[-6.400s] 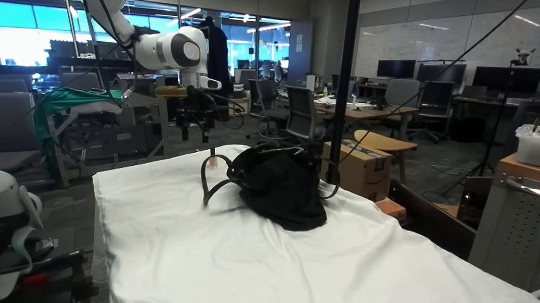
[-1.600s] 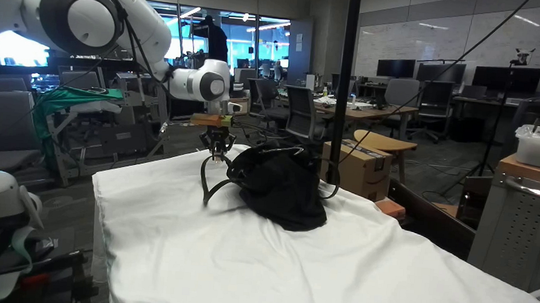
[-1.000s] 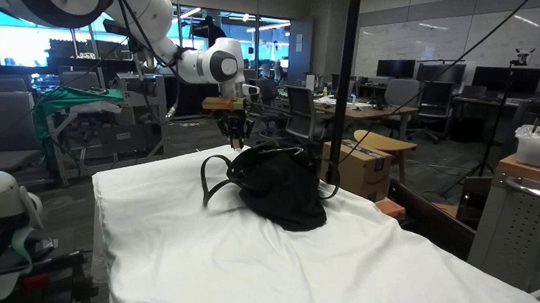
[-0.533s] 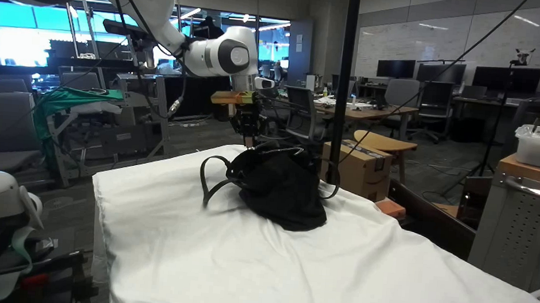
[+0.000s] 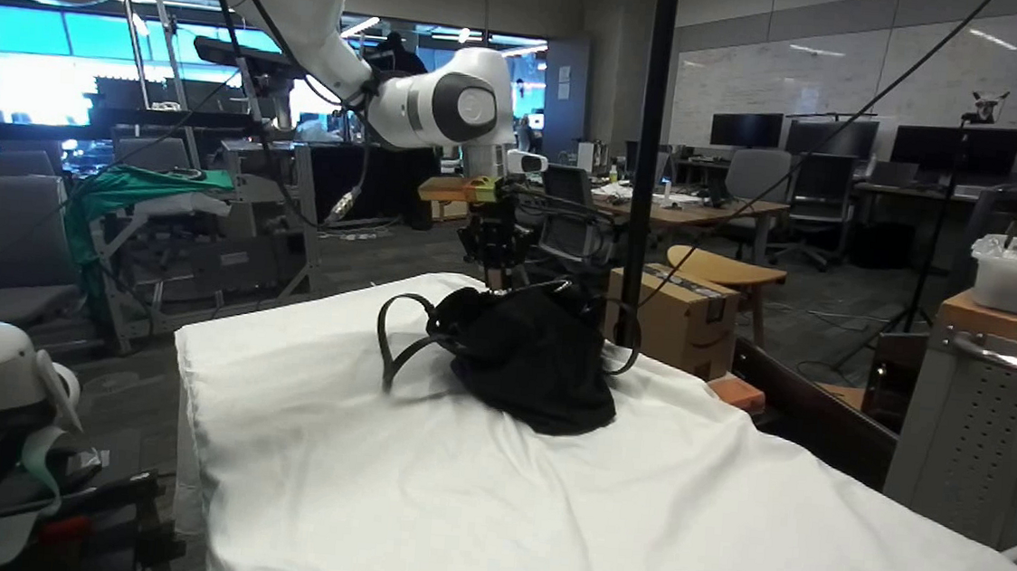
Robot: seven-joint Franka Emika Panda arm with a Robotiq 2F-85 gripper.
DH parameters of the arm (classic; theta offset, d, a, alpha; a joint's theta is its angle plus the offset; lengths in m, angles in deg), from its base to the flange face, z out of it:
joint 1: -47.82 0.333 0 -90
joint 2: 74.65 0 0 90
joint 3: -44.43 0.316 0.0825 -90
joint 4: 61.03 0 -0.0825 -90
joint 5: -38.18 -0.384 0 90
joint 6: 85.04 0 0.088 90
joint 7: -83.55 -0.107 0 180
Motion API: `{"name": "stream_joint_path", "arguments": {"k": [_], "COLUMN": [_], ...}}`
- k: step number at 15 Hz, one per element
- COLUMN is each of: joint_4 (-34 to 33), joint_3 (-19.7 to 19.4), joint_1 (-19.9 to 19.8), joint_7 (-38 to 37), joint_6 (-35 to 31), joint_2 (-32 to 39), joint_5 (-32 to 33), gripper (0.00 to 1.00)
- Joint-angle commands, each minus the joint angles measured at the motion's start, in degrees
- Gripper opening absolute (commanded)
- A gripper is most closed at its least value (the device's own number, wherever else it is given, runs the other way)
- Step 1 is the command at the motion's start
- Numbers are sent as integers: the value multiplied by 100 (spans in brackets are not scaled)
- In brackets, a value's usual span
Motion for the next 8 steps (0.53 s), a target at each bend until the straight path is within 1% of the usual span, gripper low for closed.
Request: {"name": "stream_joint_path", "arguments": {"k": [1,7,8], "joint_4": [118,-50,-63], "joint_3": [-146,-518,-548], "joint_1": [-131,-133,-135], "joint_7": [-199,-870,-958], "joint_6": [-52,-122,-115], "joint_2": [-144,51,65], "joint_5": [-74,79,71], "gripper": [15,15,23]}}
